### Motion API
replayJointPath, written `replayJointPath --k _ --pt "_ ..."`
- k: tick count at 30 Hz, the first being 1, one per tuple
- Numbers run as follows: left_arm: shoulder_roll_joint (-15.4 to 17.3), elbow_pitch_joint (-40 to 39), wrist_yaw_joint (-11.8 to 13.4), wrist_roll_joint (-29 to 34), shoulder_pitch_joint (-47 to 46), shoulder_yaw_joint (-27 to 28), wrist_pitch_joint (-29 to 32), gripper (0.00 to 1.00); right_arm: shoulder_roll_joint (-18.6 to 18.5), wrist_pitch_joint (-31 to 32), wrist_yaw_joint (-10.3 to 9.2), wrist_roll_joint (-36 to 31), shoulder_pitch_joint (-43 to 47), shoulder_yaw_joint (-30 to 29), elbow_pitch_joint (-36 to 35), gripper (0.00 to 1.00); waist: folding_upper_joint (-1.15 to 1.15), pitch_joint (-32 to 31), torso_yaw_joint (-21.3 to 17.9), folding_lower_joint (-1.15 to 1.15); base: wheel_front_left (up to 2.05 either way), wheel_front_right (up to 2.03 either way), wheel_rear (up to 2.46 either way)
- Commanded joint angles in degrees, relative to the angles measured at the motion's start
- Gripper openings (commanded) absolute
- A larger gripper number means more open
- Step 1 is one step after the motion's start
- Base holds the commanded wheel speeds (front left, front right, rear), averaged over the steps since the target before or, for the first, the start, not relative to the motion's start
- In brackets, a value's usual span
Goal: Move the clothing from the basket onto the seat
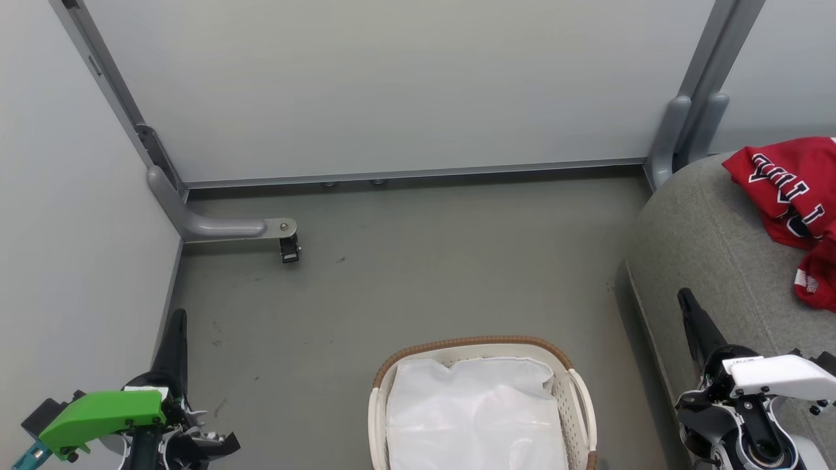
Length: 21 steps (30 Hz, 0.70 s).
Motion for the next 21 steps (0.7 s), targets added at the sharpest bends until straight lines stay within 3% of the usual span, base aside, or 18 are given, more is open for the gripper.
replayJointPath --k 1,21 --pt "0.34 -0.24 -0.51 -1.14 -1.13 0.32 0.37 0.0 -0.37 0.42 -0.04 1.33 0.57 -0.27 -0.27 0.0 0.6 -0.02 0.04 0.0 0.0 0.0 0.0" --pt "0.35 -0.25 -0.52 -2.66 -1.12 0.47 0.91 0.0 -0.37 0.91 -0.04 3.13 0.66 -0.41 -0.43 0.0 0.63 -0.07 0.16 0.0 0.0 0.0 0.0"
